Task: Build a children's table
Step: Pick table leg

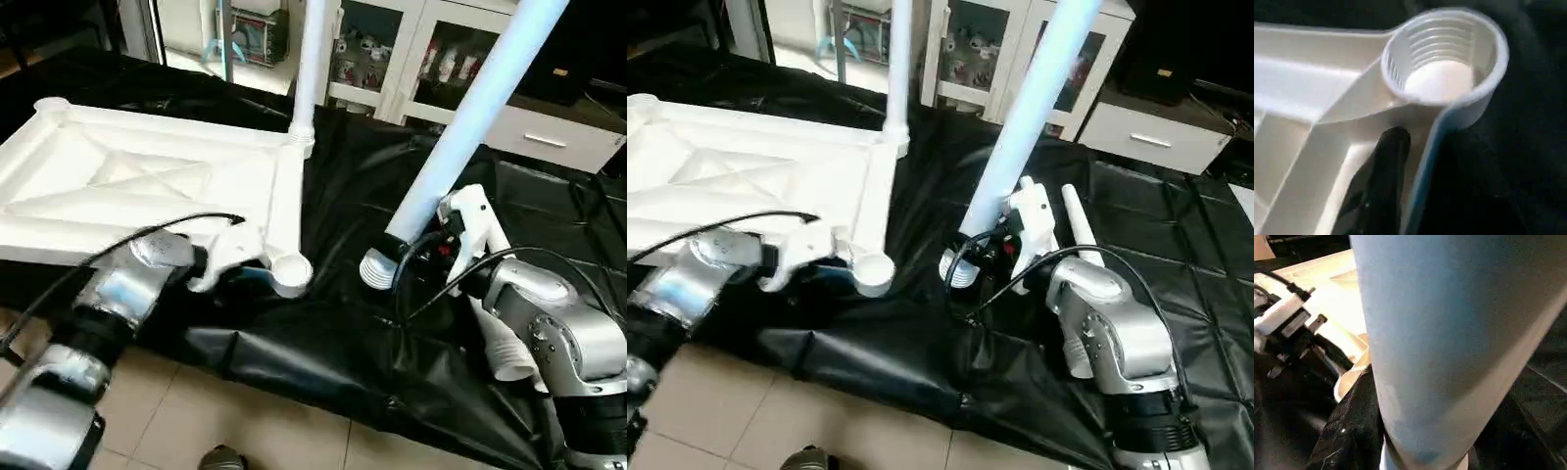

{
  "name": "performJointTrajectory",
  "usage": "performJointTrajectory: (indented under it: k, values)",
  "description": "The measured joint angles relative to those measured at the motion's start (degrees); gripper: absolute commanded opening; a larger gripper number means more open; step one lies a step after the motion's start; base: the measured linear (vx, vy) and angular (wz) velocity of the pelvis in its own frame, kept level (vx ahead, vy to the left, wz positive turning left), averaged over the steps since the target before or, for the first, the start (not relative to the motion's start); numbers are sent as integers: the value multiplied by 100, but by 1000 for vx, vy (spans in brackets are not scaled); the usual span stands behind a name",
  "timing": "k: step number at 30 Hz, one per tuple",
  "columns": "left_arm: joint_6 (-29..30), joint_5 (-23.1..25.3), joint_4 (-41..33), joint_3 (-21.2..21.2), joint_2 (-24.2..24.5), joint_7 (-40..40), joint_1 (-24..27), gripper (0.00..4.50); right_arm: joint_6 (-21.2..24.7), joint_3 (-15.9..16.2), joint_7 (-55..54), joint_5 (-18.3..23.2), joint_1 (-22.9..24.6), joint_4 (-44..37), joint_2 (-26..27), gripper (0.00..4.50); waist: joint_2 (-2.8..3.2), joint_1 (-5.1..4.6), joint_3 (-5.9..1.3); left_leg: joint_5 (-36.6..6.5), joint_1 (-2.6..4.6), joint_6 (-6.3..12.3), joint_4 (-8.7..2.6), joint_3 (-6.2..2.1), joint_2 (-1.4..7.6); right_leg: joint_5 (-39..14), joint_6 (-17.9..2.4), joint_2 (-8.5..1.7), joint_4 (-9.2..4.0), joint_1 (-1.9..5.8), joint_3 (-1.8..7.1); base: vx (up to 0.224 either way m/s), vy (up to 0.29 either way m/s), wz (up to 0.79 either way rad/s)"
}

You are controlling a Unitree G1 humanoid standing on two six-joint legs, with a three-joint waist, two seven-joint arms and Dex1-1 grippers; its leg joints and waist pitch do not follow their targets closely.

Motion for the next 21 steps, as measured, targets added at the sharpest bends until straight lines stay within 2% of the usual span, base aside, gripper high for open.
performJointTrajectory:
  k: [3, 8, 18, 19, 21]
  values:
    - [158, -23, -347, -29, -173, 19, 151, 112, 0, 18, -6, -13, 1, 0, 28, 186, 1, 27, 0, 0, 0, 0, -1, 3, 0, 0, 0, -3, 0, 1, -1, 0, 0, 0]
    - [433, 21, -681, -206, -543, 62, 224, 92, 1, 18, -29, -12, 21, -8, 52, 186, 10, 144, 6, 0, 1, 0, -5, 22, 0, 0, 0, -22, 5, 1, -8, 0, 0, 0]
    - [550, 107, -1053, -309, -684, 194, 425, 84, 77, -43, -159, 42, 157, -110, 98, 186, 20, 115, 11, 0, 17, 1, -9, 81, -1, 2, 3, -57, 11, 0, -7, 0, 0, 0]
    - [560, 116, -1053, -302, -696, 232, 425, 139, 114, -55, -186, 52, 157, -135, 111, 186, 22, 106, 12, 0, 19, 1, -9, 83, -1, 2, 3, -57, 10, 0, -6, 0, 0, 0]
    - [562, 116, -1047, -271, -694, 280, 425, 152, 168, -59, -247, 78, 157, -199, 176, 186, 23, 89, 13, 0, 20, 1, -13, 83, -1, 2, 3, -56, 11, -3, -7, 0, 0, 0]
